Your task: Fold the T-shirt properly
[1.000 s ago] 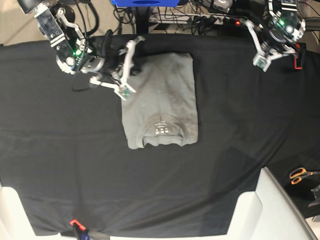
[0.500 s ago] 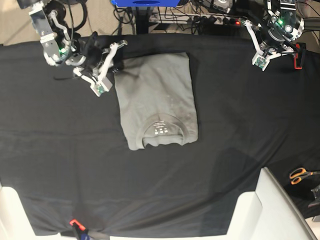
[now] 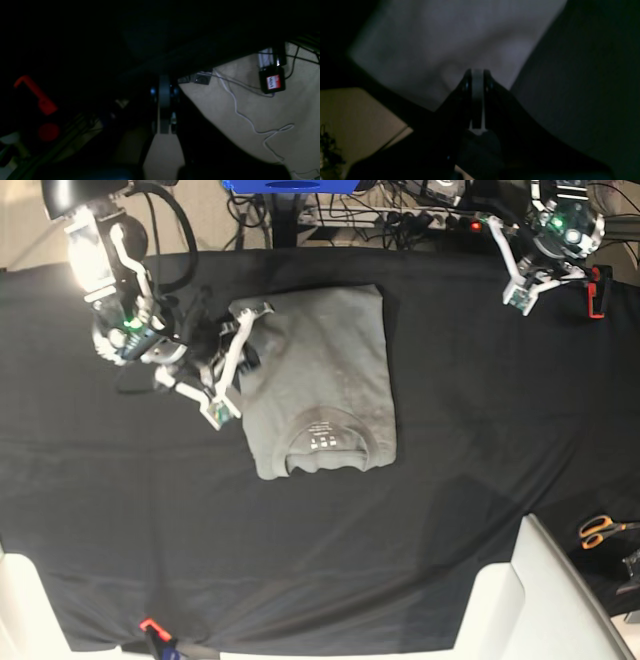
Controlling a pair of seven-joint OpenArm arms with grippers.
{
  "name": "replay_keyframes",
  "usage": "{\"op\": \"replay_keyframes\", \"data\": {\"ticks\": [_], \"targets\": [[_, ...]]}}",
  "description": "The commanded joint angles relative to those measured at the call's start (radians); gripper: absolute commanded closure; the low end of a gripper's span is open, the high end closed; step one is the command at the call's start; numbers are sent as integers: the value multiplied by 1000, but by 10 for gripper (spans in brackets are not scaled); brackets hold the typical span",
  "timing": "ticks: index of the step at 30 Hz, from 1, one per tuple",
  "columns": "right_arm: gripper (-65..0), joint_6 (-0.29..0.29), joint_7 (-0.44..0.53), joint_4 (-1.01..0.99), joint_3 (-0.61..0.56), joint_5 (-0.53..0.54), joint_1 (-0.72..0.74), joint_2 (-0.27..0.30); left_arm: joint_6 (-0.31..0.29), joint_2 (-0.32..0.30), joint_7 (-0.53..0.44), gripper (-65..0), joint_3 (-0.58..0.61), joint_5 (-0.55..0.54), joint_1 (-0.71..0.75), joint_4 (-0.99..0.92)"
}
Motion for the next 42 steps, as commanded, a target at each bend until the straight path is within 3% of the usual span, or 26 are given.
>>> {"op": "replay_keyframes", "data": {"ticks": [1, 5, 8, 16, 18, 22, 26, 31, 34, 37, 39, 42], "targets": [[-12, 11, 24, -23, 5, 21, 18, -2, 5, -8, -4, 0, -5, 1, 7, 17], [-12, 7, 125, -156, 6, 21, 10, 4, 3, 5, -4, 0, -3, 1, 7, 17], [-12, -4, 142, -170, 37, 21, -16, 8, 3, 5, -6, 0, -3, 1, 7, 17], [-12, -61, 140, 304, 249, 18, -289, 45, 3, 28, -78, 0, -3, 1, 119, 146], [-12, -112, 120, 390, 316, 18, -387, 53, 3, 37, -82, 0, -3, 1, 174, 169], [-12, -128, 91, 402, 444, 20, -510, 57, 3, 71, -84, 0, -2, 1, 252, 156], [-12, -102, 91, 324, 479, 20, -576, 57, 3, 92, -91, 0, -2, 1, 269, 64], [-12, -87, 90, 77, 467, 20, -582, 51, 8, 90, -256, 0, 73, 13, 248, -174], [-12, -85, 99, -144, 408, 18, -502, 57, 8, 89, -357, 0, 121, 13, 194, -353], [-12, -85, 132, -452, 335, 18, -370, 57, 8, 89, -477, 0, 173, 13, 59, -675], [-12, -85, 246, -727, 264, 18, -268, 56, 8, 89, -601, 0, 199, 13, -73, -961], [-12, -87, 522, -1160, 135, 18, -119, 44, 10, 89, -811, 0, 225, 13, -283, -1401]]}}
